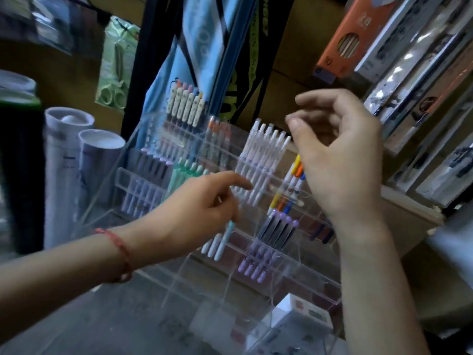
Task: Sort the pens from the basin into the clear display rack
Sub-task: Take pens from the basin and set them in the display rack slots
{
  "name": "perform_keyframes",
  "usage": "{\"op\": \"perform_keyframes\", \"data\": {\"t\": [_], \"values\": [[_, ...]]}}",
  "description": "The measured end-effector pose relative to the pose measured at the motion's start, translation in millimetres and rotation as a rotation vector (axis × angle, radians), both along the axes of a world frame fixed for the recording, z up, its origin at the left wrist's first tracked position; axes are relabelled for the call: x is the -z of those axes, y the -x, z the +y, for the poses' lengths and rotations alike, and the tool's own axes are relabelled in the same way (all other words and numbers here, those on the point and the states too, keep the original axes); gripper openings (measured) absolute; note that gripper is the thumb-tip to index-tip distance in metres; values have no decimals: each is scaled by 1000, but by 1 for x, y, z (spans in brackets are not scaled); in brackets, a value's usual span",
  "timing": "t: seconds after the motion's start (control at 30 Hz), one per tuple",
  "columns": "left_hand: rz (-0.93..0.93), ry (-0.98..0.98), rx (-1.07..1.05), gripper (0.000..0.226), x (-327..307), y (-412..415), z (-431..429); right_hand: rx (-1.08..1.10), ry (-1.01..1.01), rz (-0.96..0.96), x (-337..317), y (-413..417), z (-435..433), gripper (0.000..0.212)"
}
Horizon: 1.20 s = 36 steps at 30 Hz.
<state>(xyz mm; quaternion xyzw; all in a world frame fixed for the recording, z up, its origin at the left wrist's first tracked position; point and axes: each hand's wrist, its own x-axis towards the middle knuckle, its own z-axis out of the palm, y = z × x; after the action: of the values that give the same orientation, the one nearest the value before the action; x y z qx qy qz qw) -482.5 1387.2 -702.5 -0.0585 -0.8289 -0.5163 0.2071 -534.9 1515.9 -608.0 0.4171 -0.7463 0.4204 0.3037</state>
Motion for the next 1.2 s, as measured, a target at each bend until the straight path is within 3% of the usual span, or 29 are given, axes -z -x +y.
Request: {"op": "perform_keyframes", "data": {"t": [0.07,0.17,0.23,0.27,0.37,0.47,0.53,0.63,0.77,0.93,1.03,1.1,1.2], "values": [[-197,-2,-35,29,33,-36,-32,-407,13,-252,37,-27,-40,14],[-584,-59,-184,23,102,-101,-89,-922,-271,-1139,113,-85,-99,13],[-795,-110,-272,22,148,-152,-123,-983,-510,-1596,171,-116,-126,13],[-893,-139,-324,21,172,-179,-137,-921,-611,-1676,203,-128,-138,15],[-1155,-168,-554,22,232,-258,-159,-640,-827,-1577,291,-153,-165,23],[-1215,-202,-688,31,265,-321,-152,-437,-860,-1494,355,-166,-166,19],[-1146,-152,-762,30,276,-343,-141,-432,-904,-1276,379,-173,-161,17],[-1003,83,-740,19,295,-350,-134,-531,-1063,-913,394,-186,-164,23],[-962,192,-643,28,313,-333,-134,-598,-1231,-610,412,-199,-181,34],[-955,232,-651,28,327,-329,-136,-609,-1329,-409,426,-199,-196,17],[-969,278,-646,28,332,-332,-136,-667,-1262,-542,425,-189,-202,13],[-923,347,-653,24,331,-332,-135,-676,-1151,-788,419,-182,-204,11],[-830,469,-612,34,321,-324,-133,-700,-952,-1219,404,-174,-200,10]]}}
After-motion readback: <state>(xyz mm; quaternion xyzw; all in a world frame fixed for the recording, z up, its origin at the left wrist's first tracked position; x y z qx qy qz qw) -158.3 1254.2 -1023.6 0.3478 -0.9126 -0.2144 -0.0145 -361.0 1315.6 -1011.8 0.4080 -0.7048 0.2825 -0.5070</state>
